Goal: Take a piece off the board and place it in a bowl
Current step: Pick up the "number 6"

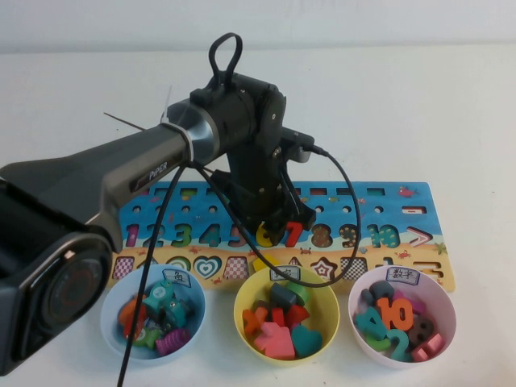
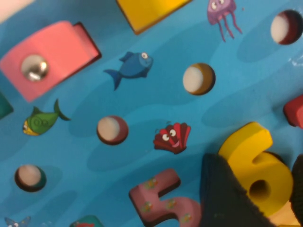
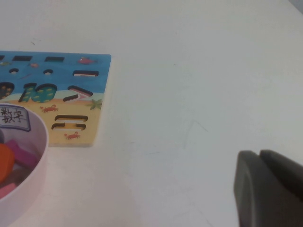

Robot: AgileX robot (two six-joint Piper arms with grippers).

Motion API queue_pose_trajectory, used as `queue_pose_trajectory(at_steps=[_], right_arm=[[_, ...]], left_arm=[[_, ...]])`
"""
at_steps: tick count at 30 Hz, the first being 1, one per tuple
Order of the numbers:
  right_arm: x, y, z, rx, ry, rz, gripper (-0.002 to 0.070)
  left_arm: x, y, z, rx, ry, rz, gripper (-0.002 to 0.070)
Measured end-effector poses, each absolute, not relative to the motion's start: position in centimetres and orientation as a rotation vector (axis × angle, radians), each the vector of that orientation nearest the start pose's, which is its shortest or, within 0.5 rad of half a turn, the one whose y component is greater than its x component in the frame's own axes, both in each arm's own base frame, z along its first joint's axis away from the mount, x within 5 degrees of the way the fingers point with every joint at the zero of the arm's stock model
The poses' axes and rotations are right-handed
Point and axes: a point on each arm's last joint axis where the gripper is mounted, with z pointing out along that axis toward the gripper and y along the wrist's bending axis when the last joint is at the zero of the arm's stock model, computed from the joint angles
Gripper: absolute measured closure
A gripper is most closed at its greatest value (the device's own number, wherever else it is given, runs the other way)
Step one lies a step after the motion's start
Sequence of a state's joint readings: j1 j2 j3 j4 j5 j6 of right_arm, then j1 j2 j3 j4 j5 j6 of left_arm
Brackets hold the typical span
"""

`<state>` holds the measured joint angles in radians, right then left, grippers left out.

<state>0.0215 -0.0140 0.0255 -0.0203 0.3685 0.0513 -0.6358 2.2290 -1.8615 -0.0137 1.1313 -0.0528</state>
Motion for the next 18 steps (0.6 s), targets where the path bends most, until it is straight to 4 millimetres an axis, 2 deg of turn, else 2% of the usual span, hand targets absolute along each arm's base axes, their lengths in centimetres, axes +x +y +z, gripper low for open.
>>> queue_pose_trajectory(at_steps=[18], right_arm=[[5.26,0.05,17.22,0.015,1.864,0.030,0.0694]], left_arm=[[37.33,-27.50,18.69,0.859,2.866,-0.072,0.0421]])
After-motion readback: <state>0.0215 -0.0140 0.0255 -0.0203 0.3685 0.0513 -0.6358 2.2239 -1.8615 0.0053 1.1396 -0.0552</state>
